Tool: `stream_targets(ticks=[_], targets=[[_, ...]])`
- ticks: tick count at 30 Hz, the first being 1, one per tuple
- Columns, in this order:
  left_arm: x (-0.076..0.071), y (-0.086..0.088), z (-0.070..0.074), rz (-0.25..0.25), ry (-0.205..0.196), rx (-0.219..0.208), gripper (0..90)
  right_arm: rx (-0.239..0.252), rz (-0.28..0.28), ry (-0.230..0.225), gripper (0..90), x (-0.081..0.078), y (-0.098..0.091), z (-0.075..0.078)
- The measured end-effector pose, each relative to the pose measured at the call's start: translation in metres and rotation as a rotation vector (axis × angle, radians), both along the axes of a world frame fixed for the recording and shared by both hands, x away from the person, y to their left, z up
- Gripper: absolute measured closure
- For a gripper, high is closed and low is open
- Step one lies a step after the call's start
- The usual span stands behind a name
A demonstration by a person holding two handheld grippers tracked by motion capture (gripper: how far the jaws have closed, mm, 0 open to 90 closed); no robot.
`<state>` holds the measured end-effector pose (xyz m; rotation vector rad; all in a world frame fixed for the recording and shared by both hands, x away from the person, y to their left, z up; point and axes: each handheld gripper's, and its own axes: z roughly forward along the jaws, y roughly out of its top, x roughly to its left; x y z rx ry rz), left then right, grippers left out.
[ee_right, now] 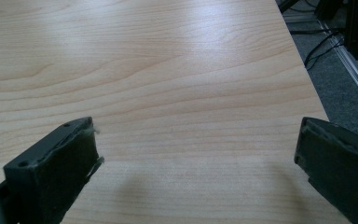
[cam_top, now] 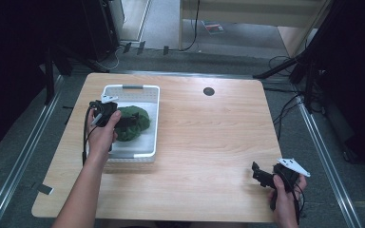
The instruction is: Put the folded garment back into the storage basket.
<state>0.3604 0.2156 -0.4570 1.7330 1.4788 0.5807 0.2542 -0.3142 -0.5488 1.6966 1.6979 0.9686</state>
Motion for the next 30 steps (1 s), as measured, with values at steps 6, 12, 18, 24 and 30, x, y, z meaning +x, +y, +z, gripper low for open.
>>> stream_targets(ticks=[6, 12, 18, 24, 30], targets=[[-0.010, 0.002, 0.011, -0.012, -0.042, -0.018, 1.1, -0.001, 0.000, 0.000, 0.0, 0.000, 0.000, 0.000], [-0.024, 0.002, 0.024, -0.019, -0.103, -0.007, 1.1, -0.002, 0.000, 0.001, 0.0, 0.000, 0.000, 0.000], [-0.036, 0.004, 0.031, -0.021, -0.140, -0.018, 0.0, -0.003, -0.001, 0.001, 0.0, 0.000, 0.000, 0.000], [-0.048, 0.011, 0.034, -0.018, -0.163, -0.027, 0.0, -0.003, -0.001, 0.000, 0.0, 0.000, 0.000, 0.000], [-0.062, 0.022, 0.035, -0.014, -0.181, -0.032, 0.0, -0.005, -0.002, 0.000, 0.0, 0.000, 0.000, 0.000]])
